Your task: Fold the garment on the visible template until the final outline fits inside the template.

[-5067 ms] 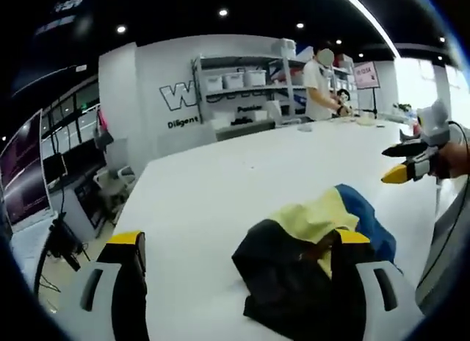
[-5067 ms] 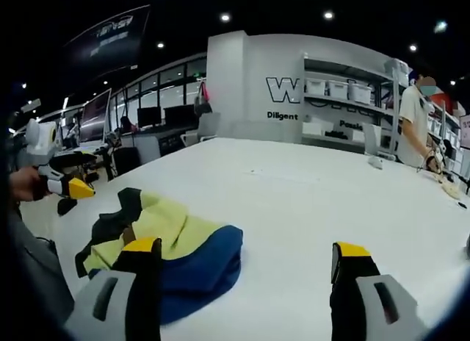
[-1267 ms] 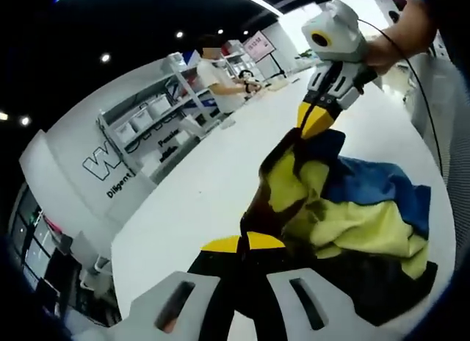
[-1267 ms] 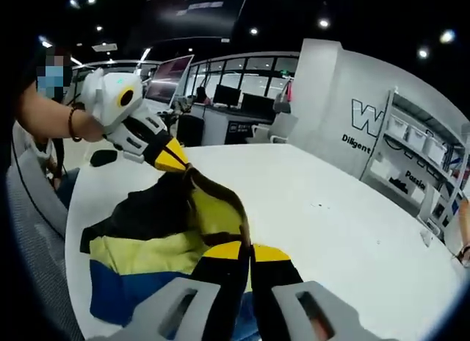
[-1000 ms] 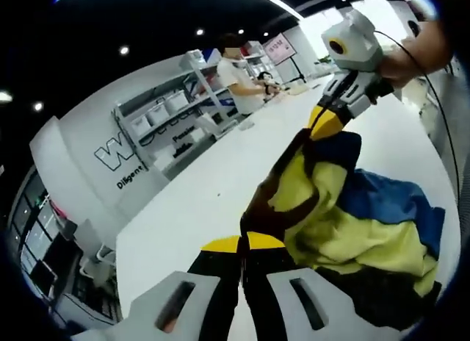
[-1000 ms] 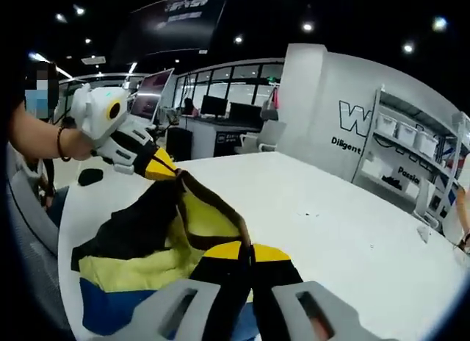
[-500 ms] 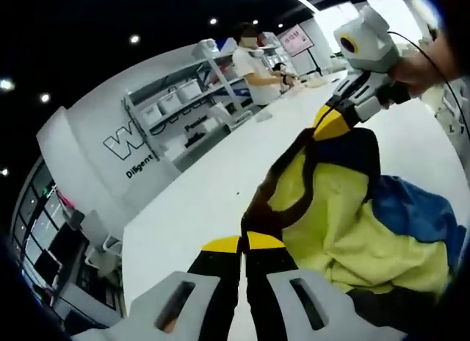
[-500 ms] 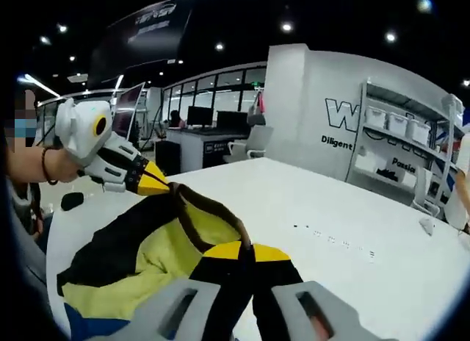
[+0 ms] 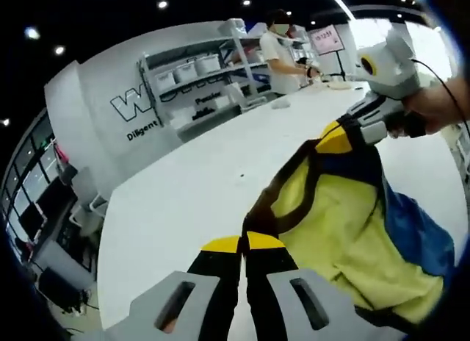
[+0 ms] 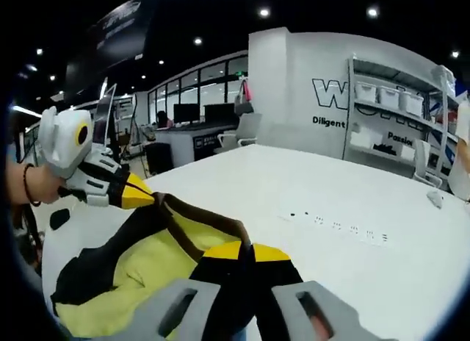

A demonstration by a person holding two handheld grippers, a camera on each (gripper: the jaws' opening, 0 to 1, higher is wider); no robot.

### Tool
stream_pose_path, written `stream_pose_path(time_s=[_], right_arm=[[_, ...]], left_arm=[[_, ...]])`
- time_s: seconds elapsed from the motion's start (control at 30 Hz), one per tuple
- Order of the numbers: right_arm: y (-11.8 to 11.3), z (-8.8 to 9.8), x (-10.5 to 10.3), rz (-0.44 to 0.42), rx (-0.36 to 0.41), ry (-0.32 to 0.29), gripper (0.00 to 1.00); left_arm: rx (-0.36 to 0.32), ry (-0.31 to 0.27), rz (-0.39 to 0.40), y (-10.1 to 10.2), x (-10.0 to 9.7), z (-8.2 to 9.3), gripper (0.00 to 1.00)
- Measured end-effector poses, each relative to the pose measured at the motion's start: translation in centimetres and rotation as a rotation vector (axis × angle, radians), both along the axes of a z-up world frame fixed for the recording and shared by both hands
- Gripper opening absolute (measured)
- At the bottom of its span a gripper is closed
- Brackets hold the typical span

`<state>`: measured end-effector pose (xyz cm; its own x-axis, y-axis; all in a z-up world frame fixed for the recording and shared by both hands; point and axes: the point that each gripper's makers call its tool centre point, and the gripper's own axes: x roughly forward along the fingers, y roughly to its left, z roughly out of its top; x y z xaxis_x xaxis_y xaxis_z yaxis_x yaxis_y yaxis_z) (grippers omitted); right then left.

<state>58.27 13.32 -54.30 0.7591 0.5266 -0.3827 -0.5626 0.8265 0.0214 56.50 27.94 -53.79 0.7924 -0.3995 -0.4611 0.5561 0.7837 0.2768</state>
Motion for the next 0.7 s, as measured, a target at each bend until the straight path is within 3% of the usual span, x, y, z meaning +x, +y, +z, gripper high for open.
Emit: stream_pose_path(time_s=[0.2,0.57,0.7], right_arm=[[-0.1,-1.6,1.2,-0.029,-0.013,0.032,0.0],[-0.2,-5.2,2.6,-0.063,-0.11,0.117,0.0],[-0.2,-5.6,2.6,-0.073,-0.116,0.134,0.0]], left_arm=[[-0.011,0.064,0.041,0.2,0.9,-2.2,0.0],[-0.007,0.199,0.124,0.8,1.5,-6.4,0.0],[-0.011,0.199,0.127,0.7,1.4,-6.6,0.0]])
